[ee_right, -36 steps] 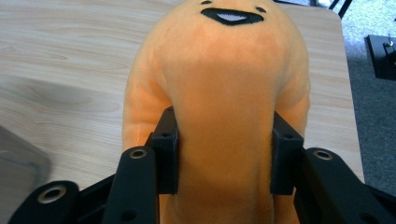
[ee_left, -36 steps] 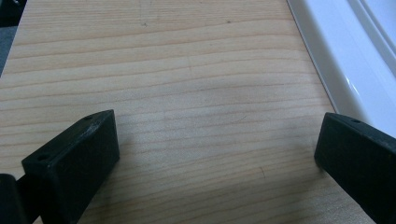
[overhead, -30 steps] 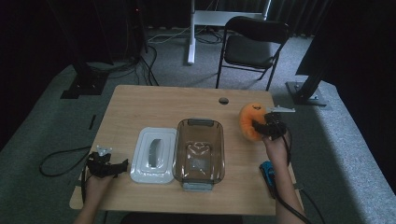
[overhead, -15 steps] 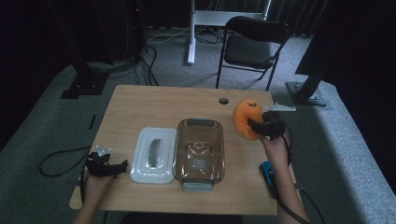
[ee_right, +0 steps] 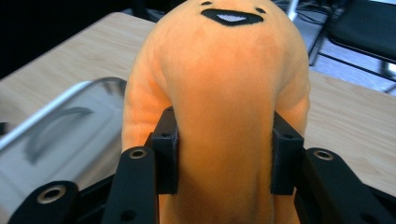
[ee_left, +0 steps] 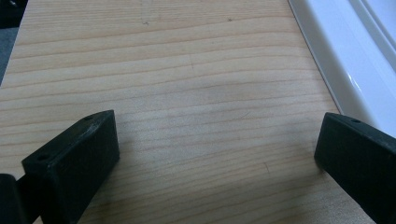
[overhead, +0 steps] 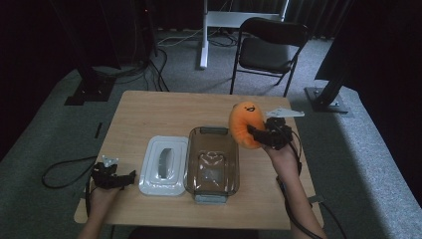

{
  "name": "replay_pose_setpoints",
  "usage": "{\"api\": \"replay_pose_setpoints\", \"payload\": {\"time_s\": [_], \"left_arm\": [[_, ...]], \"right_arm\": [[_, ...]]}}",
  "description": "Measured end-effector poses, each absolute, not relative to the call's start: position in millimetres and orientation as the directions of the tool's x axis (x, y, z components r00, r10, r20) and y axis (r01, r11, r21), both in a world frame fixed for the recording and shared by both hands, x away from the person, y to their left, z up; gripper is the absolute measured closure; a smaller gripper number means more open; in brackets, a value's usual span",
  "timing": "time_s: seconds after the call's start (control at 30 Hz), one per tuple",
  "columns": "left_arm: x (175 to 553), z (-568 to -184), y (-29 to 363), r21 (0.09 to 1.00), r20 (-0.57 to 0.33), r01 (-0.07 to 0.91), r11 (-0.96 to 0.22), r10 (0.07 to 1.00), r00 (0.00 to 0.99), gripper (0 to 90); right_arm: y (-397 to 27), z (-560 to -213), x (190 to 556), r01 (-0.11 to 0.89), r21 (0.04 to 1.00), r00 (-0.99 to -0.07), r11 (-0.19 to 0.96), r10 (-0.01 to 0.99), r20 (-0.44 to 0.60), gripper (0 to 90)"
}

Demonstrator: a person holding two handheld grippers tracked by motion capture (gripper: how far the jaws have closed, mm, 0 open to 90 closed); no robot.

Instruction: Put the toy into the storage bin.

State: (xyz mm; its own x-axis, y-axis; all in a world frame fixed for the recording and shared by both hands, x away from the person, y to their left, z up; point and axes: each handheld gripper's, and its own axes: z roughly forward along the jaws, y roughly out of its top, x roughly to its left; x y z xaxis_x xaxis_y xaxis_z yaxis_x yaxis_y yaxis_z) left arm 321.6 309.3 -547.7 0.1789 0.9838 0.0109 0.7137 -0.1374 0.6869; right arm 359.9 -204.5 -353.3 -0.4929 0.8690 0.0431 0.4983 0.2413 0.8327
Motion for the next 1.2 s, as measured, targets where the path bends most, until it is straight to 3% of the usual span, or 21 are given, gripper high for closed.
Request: {"api": "replay_pose_setpoints", "payload": {"time_s": [0.47, 1.2], "left_arm": [[322, -548, 309, 0.687, 0.012, 0.714, -0.139, 0.984, 0.180, 0.2], [322, -548, 309, 0.687, 0.010, 0.713, -0.136, 0.984, 0.179, 0.3]], "right_arm": [[-159, -350, 355, 0.458, 0.828, -0.607, 0.324, 0.794, 0.025, 55.4], [-124, -383, 361, 0.490, 0.775, -0.672, 0.400, 0.739, 0.043, 55.0]]}}
